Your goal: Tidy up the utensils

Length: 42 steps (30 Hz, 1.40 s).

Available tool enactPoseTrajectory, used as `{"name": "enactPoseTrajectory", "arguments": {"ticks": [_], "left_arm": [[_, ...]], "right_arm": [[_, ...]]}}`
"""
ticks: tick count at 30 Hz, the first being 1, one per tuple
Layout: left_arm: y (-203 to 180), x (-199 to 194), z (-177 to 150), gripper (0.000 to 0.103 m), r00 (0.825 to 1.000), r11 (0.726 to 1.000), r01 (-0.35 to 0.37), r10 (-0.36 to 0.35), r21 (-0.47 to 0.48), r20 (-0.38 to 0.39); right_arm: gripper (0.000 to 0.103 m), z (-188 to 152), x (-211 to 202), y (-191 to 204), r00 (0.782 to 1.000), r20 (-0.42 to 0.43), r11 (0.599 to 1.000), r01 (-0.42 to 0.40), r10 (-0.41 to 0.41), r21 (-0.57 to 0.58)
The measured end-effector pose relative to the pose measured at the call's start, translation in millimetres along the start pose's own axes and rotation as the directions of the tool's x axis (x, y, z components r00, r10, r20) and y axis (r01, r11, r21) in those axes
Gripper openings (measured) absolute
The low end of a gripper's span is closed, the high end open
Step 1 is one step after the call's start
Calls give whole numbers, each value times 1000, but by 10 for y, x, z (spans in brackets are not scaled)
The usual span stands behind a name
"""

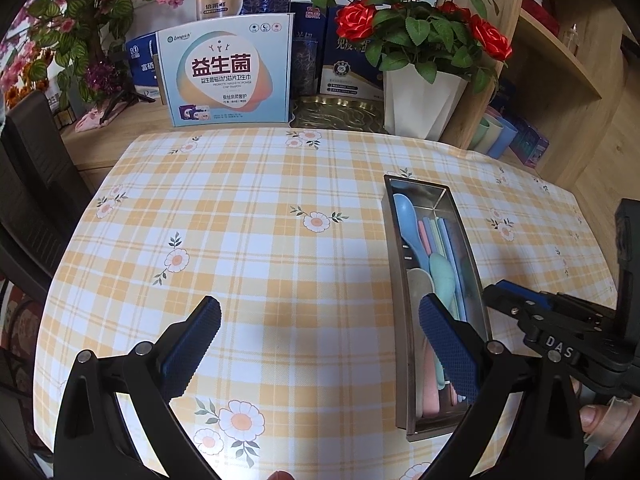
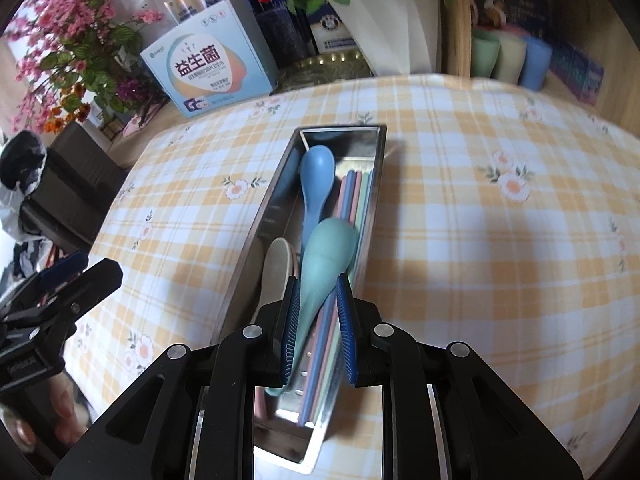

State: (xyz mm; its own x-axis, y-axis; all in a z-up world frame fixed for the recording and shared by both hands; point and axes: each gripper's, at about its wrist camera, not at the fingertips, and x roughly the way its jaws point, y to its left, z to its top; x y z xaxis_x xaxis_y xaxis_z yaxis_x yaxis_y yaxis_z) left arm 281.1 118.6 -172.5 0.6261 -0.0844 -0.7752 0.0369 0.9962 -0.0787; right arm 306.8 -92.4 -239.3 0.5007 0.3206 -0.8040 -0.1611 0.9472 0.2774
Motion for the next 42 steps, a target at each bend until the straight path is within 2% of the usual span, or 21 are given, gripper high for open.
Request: {"name": "enactPoseTrajectory", "arguments": {"ticks": [3,5,6,7,8,11,12,13,15,24,27,32,37,42], "left_arm": [[-30,-17,7,97,1000,1000,-4,4,3,2],[-54,-35,10,97,1000,1000,-4,4,6,4],[-69,-47,12,97,1000,1000,-5,5,9,6],[-79,-53,13,97,1000,1000,-5,5,11,7],[-94,-64,15,97,1000,1000,-4,4,14,9],[-141,-103,31,97,1000,1000,-6,6,28,17],[-159,-120,38,97,1000,999,-7,6,32,19],[-183,-152,52,97,1000,999,-4,3,36,27],[-234,-212,81,97,999,999,-2,0,45,40],[-479,-663,261,97,989,998,-2,-8,70,146],[-570,-957,323,97,967,997,-35,16,73,254],[-746,-1358,468,97,934,994,-60,22,95,358],[-872,-1603,534,97,917,994,-47,3,101,398],[-954,-1740,519,97,913,995,-24,-16,94,408]], "right_arm": [[20,-1,-59,-28,1000,17,1000,11,-11,-18],[24,-12,-94,-53,1000,25,999,17,-17,-28],[35,-19,-115,-65,999,30,999,20,-19,-33],[55,-26,-132,-74,999,35,999,21,-19,-36],[61,-33,-168,-89,999,50,999,17,-15,-39],[63,-40,-262,-124,997,73,999,6,-2,-48],[67,-37,-281,-129,997,80,999,0,4,-49],[77,-32,-331,-144,995,95,999,-14,19,-47],[87,-22,-391,-164,993,110,998,-41,45,-41],[87,40,-985,-175,967,250,998,-28,42,-60],[87,97,-1253,-197,957,288,998,-19,35,-57],[87,169,-1717,-226,927,374,998,24,3,-66],[87,215,-2061,-261,903,430,996,56,-19,-73],[87,224,-2250,-265,886,463,993,82,-36,-81]]}}
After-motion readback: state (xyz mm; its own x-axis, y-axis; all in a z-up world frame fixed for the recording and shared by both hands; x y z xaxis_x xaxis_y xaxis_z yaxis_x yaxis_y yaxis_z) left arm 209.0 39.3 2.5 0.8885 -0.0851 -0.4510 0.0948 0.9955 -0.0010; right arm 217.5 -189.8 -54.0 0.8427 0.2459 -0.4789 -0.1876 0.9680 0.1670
